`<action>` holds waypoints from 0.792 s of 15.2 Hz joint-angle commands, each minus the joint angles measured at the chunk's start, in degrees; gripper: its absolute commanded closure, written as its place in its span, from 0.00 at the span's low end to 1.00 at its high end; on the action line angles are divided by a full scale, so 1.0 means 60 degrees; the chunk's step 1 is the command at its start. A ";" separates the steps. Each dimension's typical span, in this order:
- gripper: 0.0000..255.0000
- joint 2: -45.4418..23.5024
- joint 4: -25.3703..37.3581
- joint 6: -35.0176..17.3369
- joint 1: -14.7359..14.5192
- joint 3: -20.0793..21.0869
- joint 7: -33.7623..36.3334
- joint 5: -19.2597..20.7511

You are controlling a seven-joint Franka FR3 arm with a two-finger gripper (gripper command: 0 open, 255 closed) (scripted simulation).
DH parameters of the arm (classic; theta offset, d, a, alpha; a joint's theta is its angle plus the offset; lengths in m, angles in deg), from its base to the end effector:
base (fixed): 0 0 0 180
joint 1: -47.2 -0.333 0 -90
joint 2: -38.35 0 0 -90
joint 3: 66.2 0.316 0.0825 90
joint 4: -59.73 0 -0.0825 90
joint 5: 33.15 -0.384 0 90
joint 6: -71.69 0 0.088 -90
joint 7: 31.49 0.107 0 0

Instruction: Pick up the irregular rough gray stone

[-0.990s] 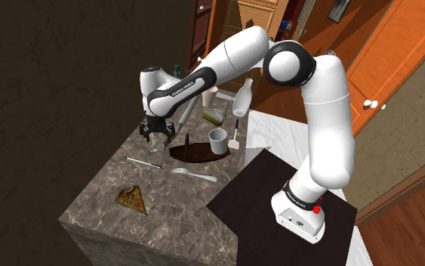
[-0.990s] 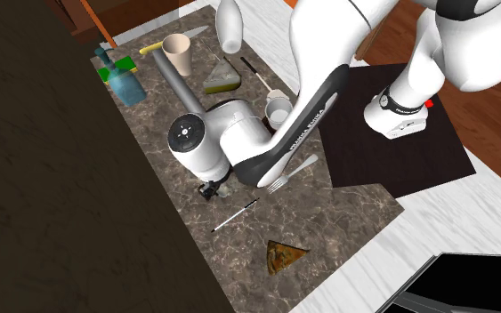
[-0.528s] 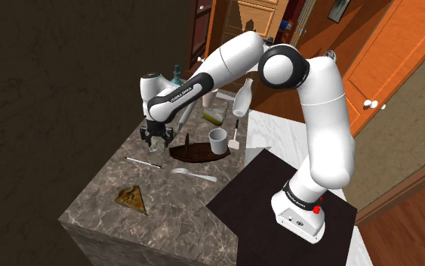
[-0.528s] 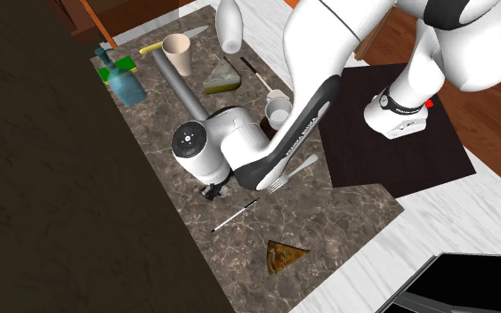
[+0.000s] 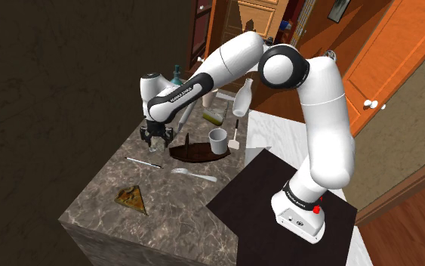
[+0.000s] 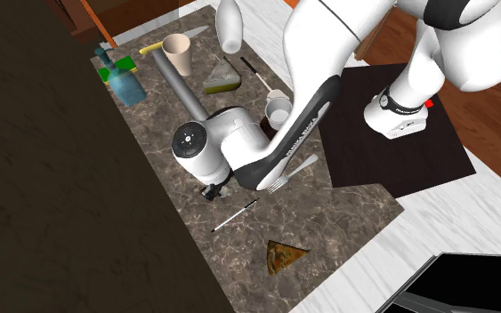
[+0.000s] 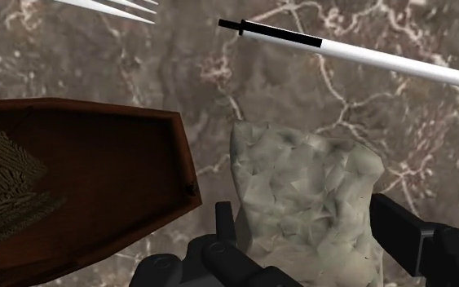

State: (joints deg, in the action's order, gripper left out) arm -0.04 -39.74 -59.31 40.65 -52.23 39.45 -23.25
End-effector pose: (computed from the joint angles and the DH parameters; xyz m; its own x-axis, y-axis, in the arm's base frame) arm 0.6208 0.2146 0.1941 0.6912 -0.7202 -0.0606 -0.7160 -0.6937 0.0779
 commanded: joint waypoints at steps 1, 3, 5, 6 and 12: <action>1.00 0.0093 -0.0019 0.0074 0.0022 0.0009 -0.0012 -0.0018; 1.00 0.0274 -0.0034 0.0238 0.0049 0.0046 -0.0034 -0.0064; 1.00 0.0450 -0.0039 0.0407 0.0074 0.0081 -0.0057 -0.0109; 1.00 0.0534 -0.0034 0.0495 0.0086 0.0098 -0.0069 -0.0132; 1.00 0.1025 0.0020 0.1030 0.0153 0.0194 -0.0139 -0.0269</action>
State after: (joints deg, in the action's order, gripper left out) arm 5.51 -39.60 -53.68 41.55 -51.19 38.61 -24.72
